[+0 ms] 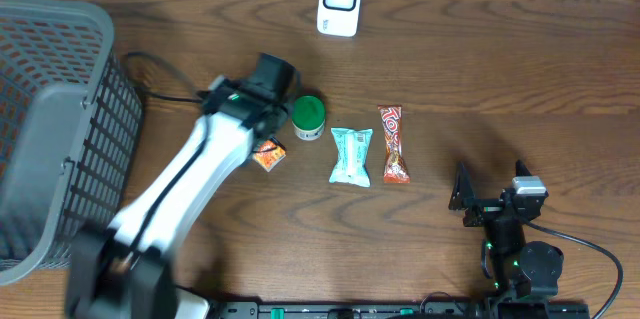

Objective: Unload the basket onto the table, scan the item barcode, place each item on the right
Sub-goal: 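Lift the Kleenex pack out and place it left of the jar, then retract the left arm beside the basket and raise the right arm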

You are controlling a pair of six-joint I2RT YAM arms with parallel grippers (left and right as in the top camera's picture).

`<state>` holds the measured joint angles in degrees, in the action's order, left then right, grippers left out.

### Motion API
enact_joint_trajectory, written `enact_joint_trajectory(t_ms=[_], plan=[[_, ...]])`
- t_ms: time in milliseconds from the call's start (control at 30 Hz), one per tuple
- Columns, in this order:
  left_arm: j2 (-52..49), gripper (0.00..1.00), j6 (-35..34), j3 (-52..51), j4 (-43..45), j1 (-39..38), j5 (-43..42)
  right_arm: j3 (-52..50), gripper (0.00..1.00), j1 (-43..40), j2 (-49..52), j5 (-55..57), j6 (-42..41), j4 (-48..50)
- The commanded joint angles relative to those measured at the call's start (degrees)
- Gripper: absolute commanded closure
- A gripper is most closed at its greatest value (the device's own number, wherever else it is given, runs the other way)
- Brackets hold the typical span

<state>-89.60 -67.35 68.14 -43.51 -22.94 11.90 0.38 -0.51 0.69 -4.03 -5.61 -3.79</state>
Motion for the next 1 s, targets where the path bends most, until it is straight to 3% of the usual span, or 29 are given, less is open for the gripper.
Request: enact_joint_trajectory(t_ms=[0, 133, 333, 467, 567, 700, 967], plan=[[10.7, 0.02, 1.3, 1.7, -0.3, 0.3, 10.2, -0.1, 0.01, 0.2, -0.3, 0.1, 0.5, -0.2], [20.2, 0.02, 2.1, 1.7, 0.5, 0.3, 19.4, -0.1, 0.01, 0.2, -0.3, 0.1, 0.5, -0.2], [29.6, 0.02, 12.5, 1.7, 3.8, 0.3, 30.1, -0.1, 0.01, 0.2, -0.3, 3.1, 0.6, -0.3], [33.2, 0.02, 17.1, 1.6, 4.3, 0.3, 38.0, -0.1, 0.01, 0.2, -0.3, 2.7, -1.0, 6.1], [34.5, 0.02, 20.2, 1.6, 4.2, 0.3, 41.7, -0.1, 0.01, 0.2, -0.3, 1.1, -8.3, 15.0], [35.1, 0.02, 22.4, 1.6, 4.2, 0.3, 43.7, 0.2, 0.01, 0.2, -0.3, -4.2, -25.1, 23.7], [34.9, 0.02, 22.6, 1.6, 4.7, 1.4, 43.8, 6.6, 0.01, 0.2, 7.5, -13.8, -38.2, 10.8]])
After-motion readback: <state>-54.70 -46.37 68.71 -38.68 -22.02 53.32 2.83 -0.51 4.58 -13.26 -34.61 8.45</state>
